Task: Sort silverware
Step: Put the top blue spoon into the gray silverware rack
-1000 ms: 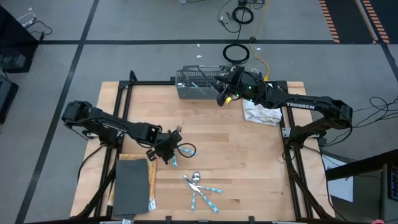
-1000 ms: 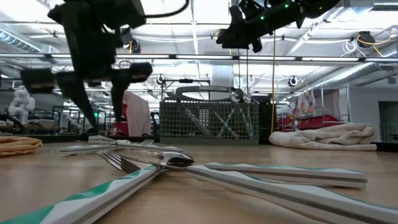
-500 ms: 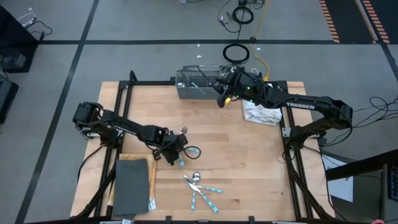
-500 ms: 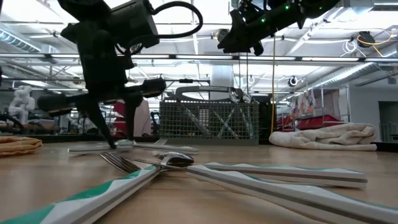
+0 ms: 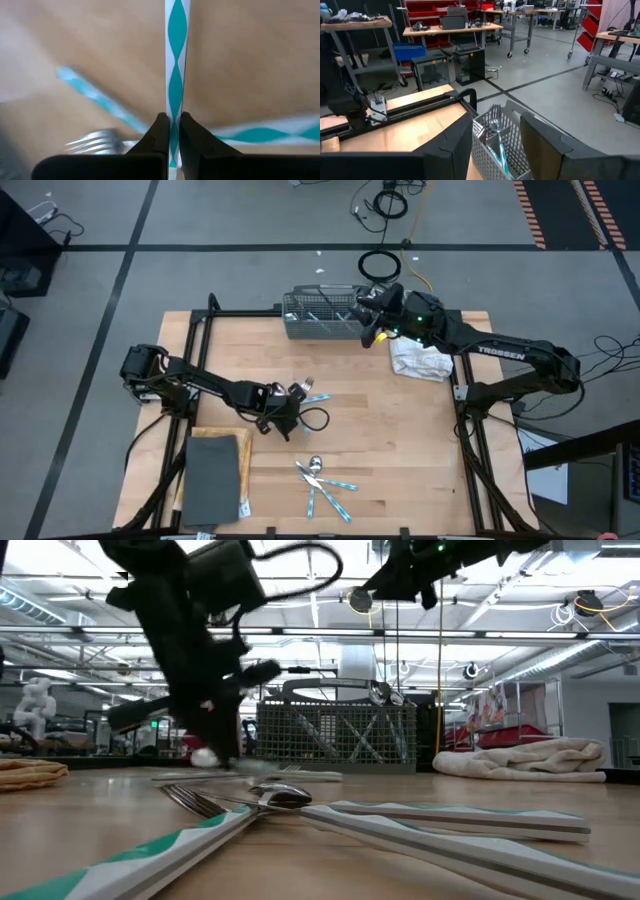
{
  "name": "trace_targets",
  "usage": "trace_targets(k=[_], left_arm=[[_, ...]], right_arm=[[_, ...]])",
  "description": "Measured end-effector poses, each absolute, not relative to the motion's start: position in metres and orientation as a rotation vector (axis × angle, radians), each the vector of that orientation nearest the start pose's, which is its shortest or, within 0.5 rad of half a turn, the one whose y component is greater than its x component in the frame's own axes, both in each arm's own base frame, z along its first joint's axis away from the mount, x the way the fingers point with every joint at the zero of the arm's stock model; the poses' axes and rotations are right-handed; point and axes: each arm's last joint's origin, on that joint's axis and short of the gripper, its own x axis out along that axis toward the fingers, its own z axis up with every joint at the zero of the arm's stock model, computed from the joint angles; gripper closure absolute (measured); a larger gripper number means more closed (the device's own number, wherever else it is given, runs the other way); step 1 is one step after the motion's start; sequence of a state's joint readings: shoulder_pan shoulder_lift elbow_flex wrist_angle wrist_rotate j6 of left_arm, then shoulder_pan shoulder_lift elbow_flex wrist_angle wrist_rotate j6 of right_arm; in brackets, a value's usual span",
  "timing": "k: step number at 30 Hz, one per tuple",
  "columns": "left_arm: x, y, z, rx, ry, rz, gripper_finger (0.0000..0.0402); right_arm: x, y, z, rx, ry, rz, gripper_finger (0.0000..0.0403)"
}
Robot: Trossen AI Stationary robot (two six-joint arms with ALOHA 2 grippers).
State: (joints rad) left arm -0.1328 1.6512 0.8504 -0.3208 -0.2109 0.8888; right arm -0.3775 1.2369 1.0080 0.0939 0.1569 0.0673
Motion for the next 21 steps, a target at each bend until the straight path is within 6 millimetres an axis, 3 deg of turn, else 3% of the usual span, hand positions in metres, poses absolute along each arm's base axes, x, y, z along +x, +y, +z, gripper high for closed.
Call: trace_targets(k=[8,13,17,21], left_arm=[[0.309,-0.034,0.188,0.963,1.026,-0.283,0.0383],[0.31,-0.027,0.214,1.123,1.139,-0.126,0.0383],[0.317,-0.011,0.243,1.326,1.177,0.021,0.0383],[0.326,0.019,0.264,1.419,1.219,0.085,0.0383]], right_arm=[[0.241,-0.101,0.359,0.098,0.074,-0.541,0.025],[0.233,-0.098,0.361,0.121,0.088,-0.548,0.025],[0.224,-0.094,0.363,0.145,0.108,-0.551,0.025],[0.21,-0.088,0.367,0.193,0.122,-0.556,0.025]])
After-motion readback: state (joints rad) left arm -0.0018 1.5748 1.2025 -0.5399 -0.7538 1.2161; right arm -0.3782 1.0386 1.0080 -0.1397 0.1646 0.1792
